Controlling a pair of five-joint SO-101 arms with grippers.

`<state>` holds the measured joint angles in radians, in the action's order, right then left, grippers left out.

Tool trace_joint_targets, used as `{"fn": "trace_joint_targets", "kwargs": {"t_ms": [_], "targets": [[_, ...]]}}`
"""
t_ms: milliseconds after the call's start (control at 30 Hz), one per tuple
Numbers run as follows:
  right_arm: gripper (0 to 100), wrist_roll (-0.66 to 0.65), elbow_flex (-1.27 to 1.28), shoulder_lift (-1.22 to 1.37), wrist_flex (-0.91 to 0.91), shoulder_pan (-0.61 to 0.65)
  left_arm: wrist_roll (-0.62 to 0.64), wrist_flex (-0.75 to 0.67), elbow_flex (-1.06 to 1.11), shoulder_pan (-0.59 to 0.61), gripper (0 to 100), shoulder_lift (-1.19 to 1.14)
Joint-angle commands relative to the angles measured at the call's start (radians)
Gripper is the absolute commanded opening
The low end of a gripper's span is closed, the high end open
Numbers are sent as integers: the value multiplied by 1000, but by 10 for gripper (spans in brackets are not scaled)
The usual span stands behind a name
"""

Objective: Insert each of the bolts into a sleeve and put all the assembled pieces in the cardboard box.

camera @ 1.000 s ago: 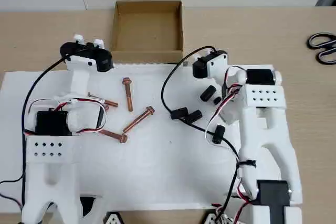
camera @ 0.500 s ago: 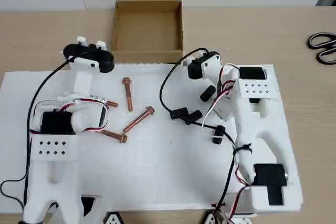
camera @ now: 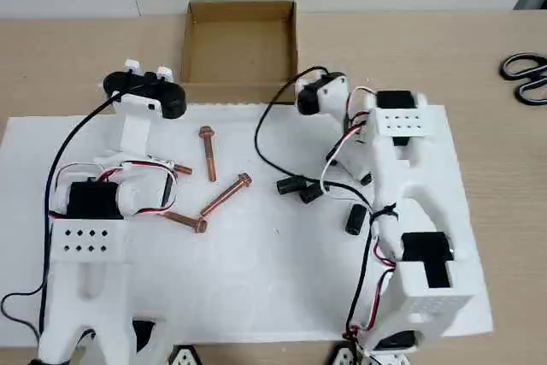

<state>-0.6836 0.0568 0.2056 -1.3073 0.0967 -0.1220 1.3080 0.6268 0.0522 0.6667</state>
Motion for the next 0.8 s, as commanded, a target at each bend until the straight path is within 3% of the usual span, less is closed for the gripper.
{"fn": "trace_joint_targets", "kwargs": {"t_ms": [0,767], "targets": [[177,26,-41,-4,-19,8,-8,-18,-2,2,7,-2],[177,26,80,7,70,7,-8,-18,24,2,7,-2]]}}
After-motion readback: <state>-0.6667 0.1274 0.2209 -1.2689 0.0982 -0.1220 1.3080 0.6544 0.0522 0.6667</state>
